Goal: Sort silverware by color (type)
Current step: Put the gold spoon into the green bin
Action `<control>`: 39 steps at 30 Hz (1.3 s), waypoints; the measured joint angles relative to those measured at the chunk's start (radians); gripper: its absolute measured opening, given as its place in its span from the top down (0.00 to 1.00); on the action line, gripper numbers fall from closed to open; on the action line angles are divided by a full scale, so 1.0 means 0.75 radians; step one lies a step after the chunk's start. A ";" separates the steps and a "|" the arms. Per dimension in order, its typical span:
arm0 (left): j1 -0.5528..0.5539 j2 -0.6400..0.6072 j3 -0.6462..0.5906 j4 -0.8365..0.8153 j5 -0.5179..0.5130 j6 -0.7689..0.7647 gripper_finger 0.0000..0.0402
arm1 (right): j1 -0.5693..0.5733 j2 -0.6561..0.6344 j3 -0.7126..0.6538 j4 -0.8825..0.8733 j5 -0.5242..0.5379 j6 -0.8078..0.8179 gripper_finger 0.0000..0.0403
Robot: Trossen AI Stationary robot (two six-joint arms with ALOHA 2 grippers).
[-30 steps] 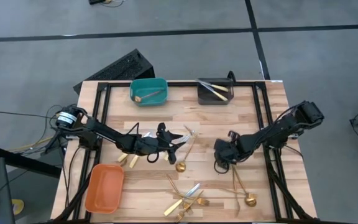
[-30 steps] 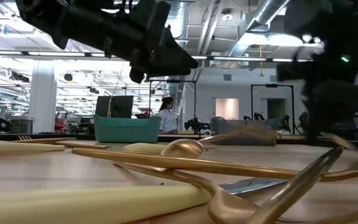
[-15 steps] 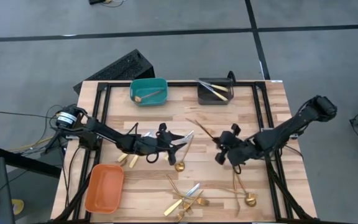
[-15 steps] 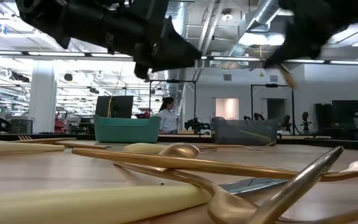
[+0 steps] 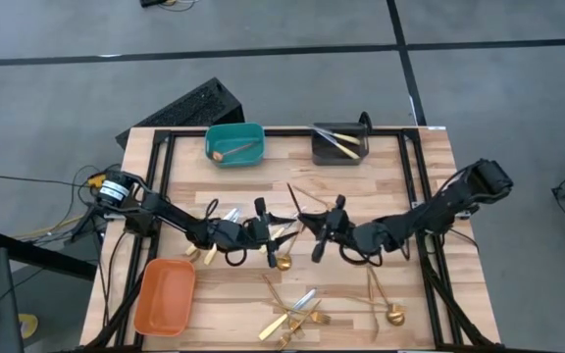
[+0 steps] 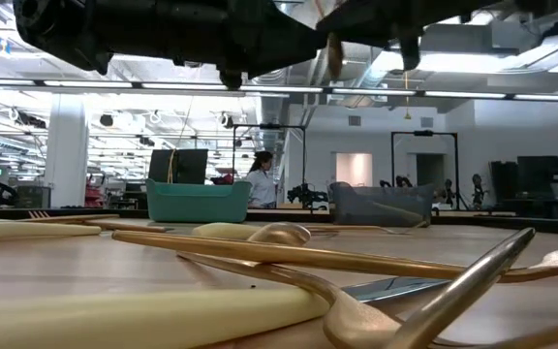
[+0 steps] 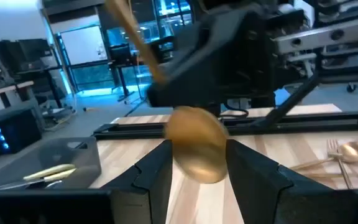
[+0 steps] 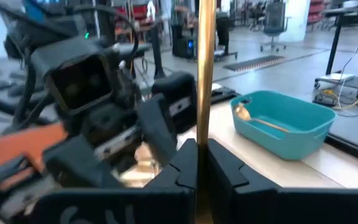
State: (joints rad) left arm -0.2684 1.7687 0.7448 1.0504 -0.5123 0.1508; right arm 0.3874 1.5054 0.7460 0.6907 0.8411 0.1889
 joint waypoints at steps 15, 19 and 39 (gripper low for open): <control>0.001 0.001 0.001 -0.060 -0.195 -0.031 0.66 | -0.076 0.071 0.000 0.294 -0.087 -0.103 0.91; 0.001 0.002 0.000 -0.022 -0.179 0.006 0.67 | -0.076 0.080 0.001 0.295 -0.108 -0.081 0.91; 0.158 -0.321 0.210 -0.838 -0.309 0.297 1.00 | -0.224 -0.098 -0.002 0.236 -0.156 -0.318 0.86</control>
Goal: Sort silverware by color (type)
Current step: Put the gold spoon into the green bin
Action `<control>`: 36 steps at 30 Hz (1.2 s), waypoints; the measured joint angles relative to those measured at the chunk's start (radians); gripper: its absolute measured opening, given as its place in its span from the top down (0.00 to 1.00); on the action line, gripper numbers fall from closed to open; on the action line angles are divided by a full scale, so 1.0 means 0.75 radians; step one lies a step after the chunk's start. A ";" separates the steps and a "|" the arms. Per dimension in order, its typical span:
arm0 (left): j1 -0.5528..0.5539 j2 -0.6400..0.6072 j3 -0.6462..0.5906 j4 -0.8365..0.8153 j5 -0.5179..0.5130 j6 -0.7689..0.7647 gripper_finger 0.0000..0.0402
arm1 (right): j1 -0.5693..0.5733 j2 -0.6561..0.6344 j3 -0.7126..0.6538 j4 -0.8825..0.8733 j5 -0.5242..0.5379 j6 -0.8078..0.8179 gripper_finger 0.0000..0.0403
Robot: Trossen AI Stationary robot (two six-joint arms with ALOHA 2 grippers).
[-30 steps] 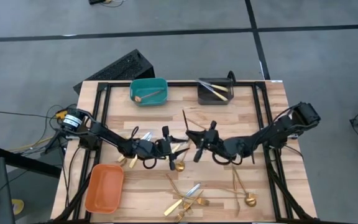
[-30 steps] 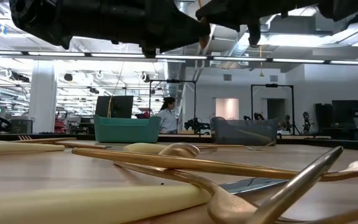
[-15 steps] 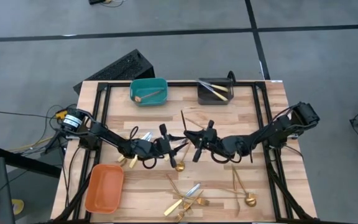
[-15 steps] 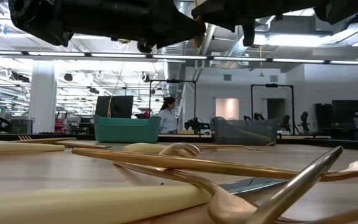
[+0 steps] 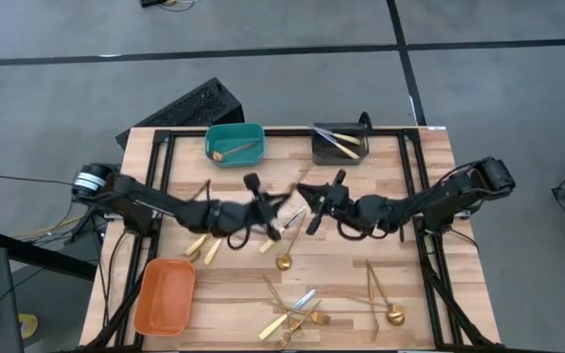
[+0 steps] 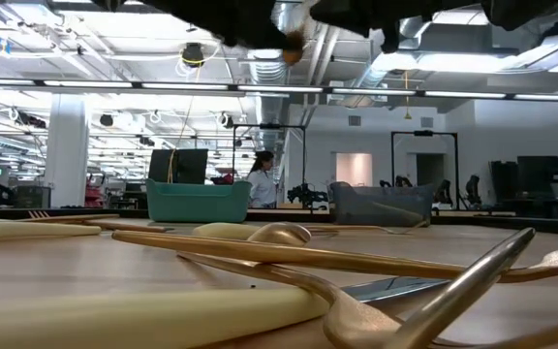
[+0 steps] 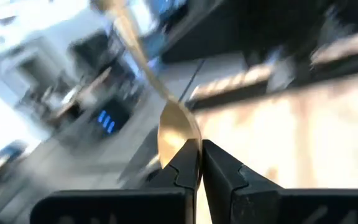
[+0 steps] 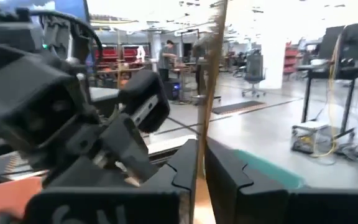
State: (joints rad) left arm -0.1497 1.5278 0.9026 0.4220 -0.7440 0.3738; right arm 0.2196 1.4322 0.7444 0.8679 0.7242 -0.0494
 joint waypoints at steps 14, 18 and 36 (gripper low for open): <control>0.517 -0.214 0.006 -1.131 0.015 -0.278 1.00 | -0.268 -0.273 -0.049 -0.763 0.081 0.181 0.80; 0.671 -0.199 0.005 -1.348 0.102 -0.245 1.00 | -0.310 -0.350 -0.178 -0.757 0.078 0.245 0.78; 0.820 -0.119 0.009 -1.596 -0.202 0.572 1.00 | -0.433 -0.530 -0.520 -0.524 -0.106 0.349 0.78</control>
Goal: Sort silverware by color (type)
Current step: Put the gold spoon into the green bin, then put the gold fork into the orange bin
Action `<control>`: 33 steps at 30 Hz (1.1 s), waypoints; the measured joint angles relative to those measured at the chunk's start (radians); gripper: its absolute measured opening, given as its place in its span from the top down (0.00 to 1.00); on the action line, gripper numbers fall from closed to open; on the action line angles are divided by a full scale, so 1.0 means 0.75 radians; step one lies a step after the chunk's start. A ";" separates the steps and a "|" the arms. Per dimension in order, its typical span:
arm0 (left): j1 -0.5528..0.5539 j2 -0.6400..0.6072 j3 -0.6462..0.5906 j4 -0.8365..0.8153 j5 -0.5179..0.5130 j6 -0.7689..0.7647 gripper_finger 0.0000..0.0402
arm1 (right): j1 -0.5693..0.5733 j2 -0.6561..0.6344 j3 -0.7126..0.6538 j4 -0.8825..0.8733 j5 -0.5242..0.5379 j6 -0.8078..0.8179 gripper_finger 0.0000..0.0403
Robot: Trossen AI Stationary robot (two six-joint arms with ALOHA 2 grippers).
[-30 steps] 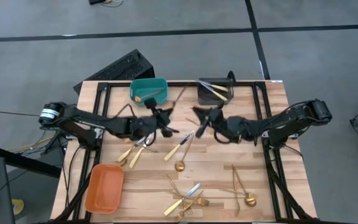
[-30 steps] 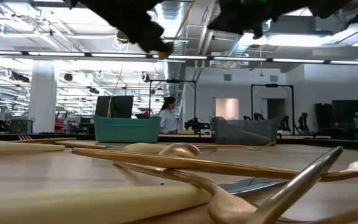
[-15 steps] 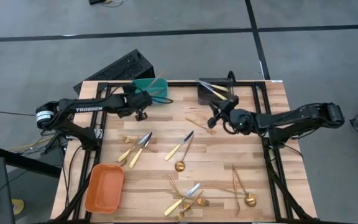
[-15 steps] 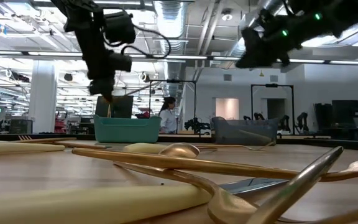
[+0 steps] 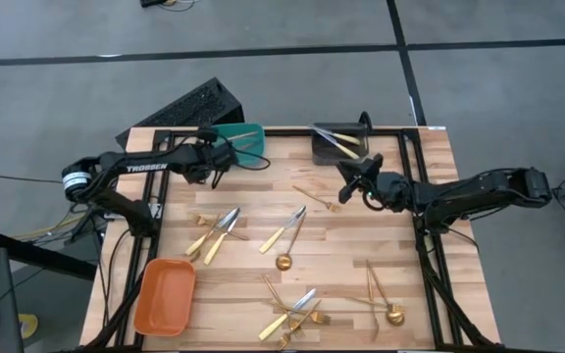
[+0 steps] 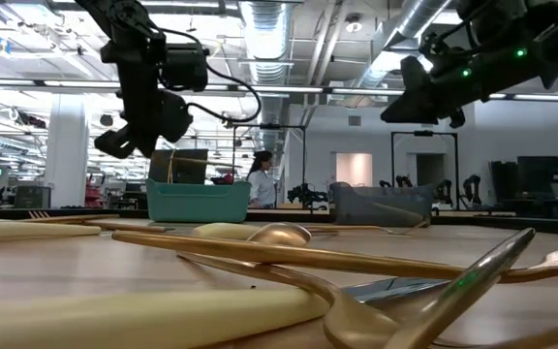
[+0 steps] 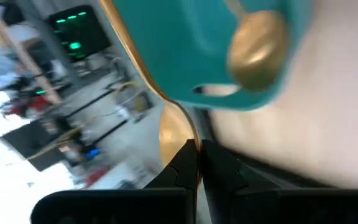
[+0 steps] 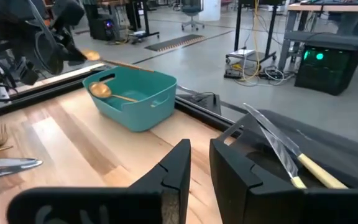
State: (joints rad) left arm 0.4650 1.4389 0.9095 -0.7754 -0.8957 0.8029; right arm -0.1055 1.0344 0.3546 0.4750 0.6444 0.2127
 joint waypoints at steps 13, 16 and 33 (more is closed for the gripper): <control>0.040 0.004 0.004 0.118 -0.077 0.488 1.00 | 0.115 -0.002 0.000 -0.003 -0.029 -0.004 0.78; 0.060 0.004 0.004 0.119 -0.020 0.482 0.99 | 0.155 -0.003 0.000 -0.004 -0.028 -0.004 0.78; 0.018 0.003 0.042 0.187 0.009 -0.574 0.54 | 0.328 -0.298 0.002 -0.598 -0.055 0.354 0.78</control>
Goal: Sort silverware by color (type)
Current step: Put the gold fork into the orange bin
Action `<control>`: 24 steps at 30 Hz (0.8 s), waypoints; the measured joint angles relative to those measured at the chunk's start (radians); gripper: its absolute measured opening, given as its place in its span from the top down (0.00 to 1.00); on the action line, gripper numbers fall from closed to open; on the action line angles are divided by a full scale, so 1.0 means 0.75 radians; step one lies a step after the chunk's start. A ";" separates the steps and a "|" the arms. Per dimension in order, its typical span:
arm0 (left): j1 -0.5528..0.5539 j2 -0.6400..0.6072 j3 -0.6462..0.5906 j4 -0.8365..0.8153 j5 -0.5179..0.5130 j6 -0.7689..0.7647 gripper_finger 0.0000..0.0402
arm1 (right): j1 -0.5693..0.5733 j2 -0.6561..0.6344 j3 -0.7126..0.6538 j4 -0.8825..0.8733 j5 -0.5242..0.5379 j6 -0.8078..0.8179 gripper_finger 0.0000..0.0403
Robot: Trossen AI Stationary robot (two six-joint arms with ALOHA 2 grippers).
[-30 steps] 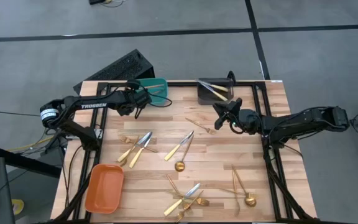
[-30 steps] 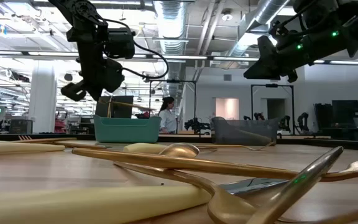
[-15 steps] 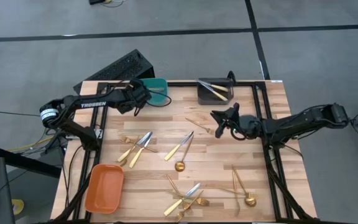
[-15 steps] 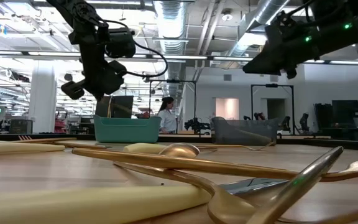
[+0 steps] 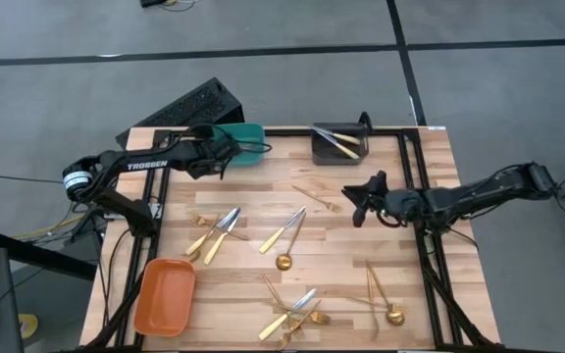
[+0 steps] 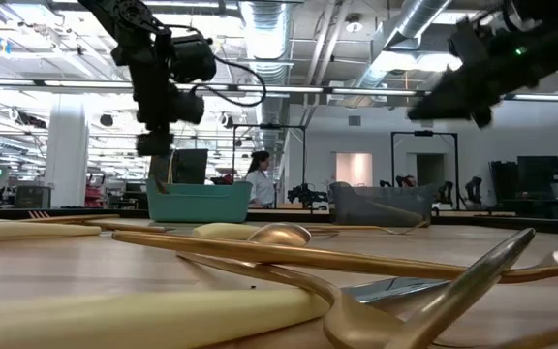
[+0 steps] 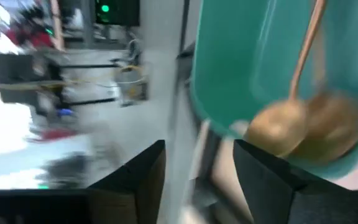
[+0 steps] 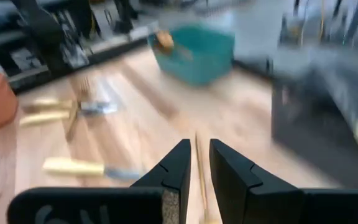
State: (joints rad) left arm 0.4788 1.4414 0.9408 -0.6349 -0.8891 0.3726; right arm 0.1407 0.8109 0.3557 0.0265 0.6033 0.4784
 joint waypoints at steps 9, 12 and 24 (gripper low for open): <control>-0.247 0.000 0.037 0.484 0.418 -0.562 0.53 | 0.157 0.013 0.000 -0.288 -0.240 0.543 0.78; -0.352 -0.001 -0.027 0.829 0.553 -0.497 0.53 | 0.266 0.052 0.000 -0.266 -0.215 0.654 0.78; -0.489 -0.012 -0.104 1.273 0.621 -0.351 0.53 | 0.629 0.280 0.000 -0.184 -0.023 1.102 0.78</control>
State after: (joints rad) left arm 0.1120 1.4321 0.8627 0.3200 -0.4232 0.1093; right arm 0.6125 1.0207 0.3557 -0.1113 0.5863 1.3050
